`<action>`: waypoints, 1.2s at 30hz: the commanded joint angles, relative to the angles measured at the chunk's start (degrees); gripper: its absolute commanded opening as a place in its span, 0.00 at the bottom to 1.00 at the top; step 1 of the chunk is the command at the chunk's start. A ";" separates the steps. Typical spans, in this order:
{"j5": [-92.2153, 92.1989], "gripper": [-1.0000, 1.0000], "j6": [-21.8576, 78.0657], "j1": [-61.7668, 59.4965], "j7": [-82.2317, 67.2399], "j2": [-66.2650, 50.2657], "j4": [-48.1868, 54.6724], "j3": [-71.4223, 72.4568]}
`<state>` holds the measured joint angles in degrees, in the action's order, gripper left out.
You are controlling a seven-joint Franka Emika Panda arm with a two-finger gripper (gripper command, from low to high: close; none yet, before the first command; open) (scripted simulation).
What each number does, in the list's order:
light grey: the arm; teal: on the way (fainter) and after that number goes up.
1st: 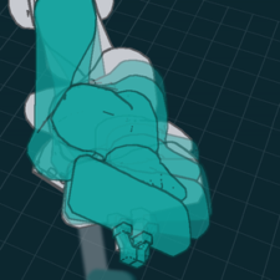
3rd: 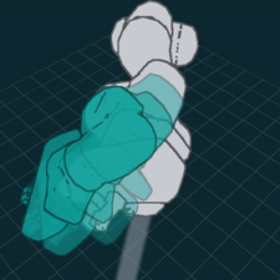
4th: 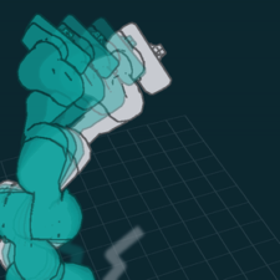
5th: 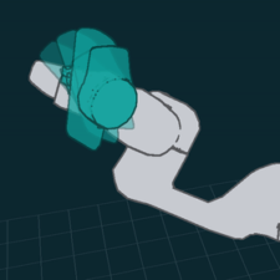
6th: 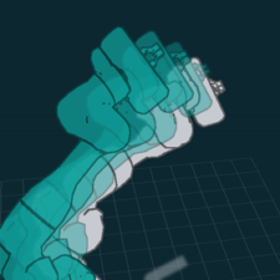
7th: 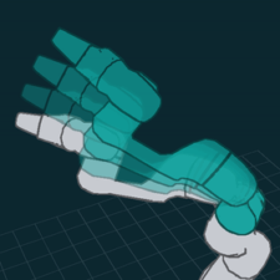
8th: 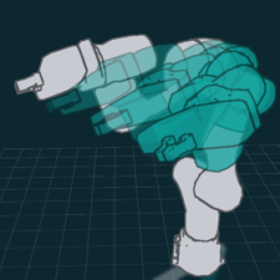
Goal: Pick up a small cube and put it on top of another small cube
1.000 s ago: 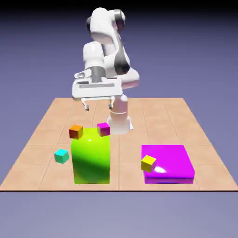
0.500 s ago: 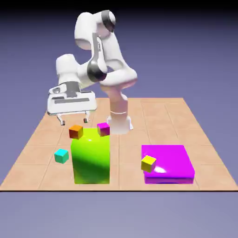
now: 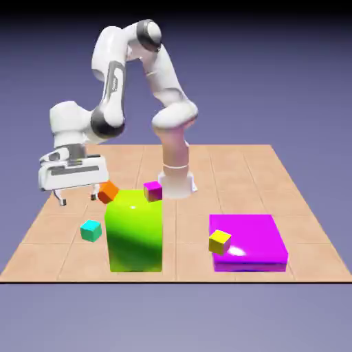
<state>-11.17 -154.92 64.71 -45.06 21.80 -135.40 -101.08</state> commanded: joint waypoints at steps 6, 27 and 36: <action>4.50 0.50 5.66 4.41 -14.02 1.98 -0.36 -12.38; 12.52 0.00 13.34 6.82 -30.13 5.94 -2.81 -24.86; 4.49 0.00 9.59 -5.83 -13.49 8.71 1.57 -6.18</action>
<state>-6.66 -145.27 58.87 -58.54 30.51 -133.83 -107.26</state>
